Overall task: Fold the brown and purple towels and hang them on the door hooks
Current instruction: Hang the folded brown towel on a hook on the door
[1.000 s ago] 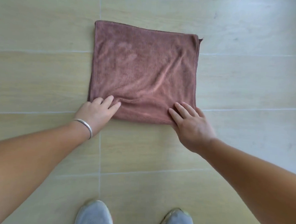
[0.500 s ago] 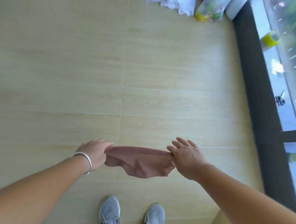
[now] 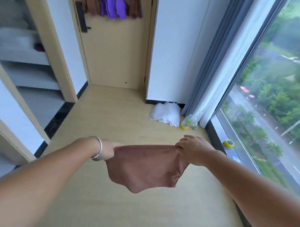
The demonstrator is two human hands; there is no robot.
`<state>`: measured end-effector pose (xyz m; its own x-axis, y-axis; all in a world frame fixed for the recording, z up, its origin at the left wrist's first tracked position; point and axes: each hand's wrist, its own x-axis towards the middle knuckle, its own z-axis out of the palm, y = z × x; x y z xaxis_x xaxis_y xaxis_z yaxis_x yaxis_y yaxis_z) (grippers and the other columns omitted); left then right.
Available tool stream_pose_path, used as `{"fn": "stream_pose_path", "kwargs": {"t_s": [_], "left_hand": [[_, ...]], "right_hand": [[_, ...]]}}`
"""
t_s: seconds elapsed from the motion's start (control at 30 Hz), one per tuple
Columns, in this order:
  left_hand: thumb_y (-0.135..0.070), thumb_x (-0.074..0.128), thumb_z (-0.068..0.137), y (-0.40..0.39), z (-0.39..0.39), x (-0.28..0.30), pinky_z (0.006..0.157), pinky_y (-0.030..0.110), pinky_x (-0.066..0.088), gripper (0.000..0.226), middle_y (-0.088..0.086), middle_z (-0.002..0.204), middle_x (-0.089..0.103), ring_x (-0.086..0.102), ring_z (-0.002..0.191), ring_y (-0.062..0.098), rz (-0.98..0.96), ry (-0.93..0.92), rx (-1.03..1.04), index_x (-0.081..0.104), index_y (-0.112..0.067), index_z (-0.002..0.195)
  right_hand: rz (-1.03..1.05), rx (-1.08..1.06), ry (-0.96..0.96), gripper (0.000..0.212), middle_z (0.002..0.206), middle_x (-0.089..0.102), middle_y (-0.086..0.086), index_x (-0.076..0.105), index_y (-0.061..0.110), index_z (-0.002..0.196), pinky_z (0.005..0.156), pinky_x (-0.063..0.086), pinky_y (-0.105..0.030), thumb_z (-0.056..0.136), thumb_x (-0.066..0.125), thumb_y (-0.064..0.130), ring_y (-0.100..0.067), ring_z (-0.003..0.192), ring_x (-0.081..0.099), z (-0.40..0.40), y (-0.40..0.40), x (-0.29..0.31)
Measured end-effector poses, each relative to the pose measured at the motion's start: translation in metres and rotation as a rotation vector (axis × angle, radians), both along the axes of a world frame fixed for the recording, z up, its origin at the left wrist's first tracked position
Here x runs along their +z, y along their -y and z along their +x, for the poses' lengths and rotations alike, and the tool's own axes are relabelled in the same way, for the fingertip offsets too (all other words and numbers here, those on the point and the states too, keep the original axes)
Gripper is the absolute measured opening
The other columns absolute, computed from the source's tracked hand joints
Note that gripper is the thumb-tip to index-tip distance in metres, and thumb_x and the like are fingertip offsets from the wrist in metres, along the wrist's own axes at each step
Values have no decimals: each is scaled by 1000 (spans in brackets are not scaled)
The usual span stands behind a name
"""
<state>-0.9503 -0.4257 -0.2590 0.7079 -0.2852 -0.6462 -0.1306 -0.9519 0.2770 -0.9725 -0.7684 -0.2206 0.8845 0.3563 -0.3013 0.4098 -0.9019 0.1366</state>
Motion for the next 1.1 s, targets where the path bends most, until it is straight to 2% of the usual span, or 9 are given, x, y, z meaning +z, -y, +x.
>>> {"fn": "stream_pose_path", "kwargs": {"t_s": [0.07,0.13,0.27,0.4,0.67,0.8,0.87,0.97,1.1], "left_hand": [[-7,28,69,-12,3,63,47,25,19,57,3,66,37,24,48,18,-172,23,110,60,-46,97],[-1,31,76,-19,2,121,50,27,15,30,2,62,27,19,49,17,-224,109,160,52,-23,79],[-13,42,84,-32,22,195,50,24,36,23,5,59,47,45,50,22,-87,498,208,43,-18,62],[-23,44,88,-43,45,251,56,27,34,28,1,62,50,46,57,22,130,742,165,45,-18,60],[-39,51,93,-62,138,297,63,28,44,36,-4,67,58,60,70,19,376,865,142,52,-20,62],[-18,42,93,-64,204,298,64,28,42,22,-2,79,61,56,70,21,364,819,157,60,-19,80],[-5,33,89,-63,238,300,75,29,45,38,1,108,65,60,93,23,265,735,167,62,-23,105],[-6,28,95,-62,287,310,101,30,41,61,0,150,38,45,130,24,188,711,240,30,-35,149],[-12,32,96,-60,345,326,92,30,50,65,1,151,38,54,116,22,165,742,297,11,-36,153]], "right_hand": [[41,-19,65,36,122,57,8,58,29,126,105,36,-34,102,32,38,-14,129,39,9,-11,54],[125,-72,126,39,120,58,6,60,26,124,103,39,-36,103,30,42,-14,128,40,14,-22,99],[237,-125,234,39,124,58,3,58,29,127,106,37,-39,103,32,43,-18,131,41,36,-39,163],[268,-128,335,40,124,58,3,59,30,127,106,39,-41,101,33,46,-18,127,44,64,-52,204],[266,-38,446,41,136,53,9,55,31,133,112,29,-37,103,29,43,-14,137,32,163,-73,247],[232,20,458,42,142,49,9,51,29,136,116,21,-36,104,27,42,-15,143,24,237,-75,251],[231,34,466,43,141,49,9,51,30,136,117,20,-36,104,27,43,-16,143,24,277,-72,255],[223,53,510,44,138,51,9,53,28,134,115,23,-36,103,26,44,-16,142,26,337,-68,271],[247,50,578,44,139,50,9,53,27,134,115,22,-35,103,27,44,-15,143,23,406,-64,294]]}}
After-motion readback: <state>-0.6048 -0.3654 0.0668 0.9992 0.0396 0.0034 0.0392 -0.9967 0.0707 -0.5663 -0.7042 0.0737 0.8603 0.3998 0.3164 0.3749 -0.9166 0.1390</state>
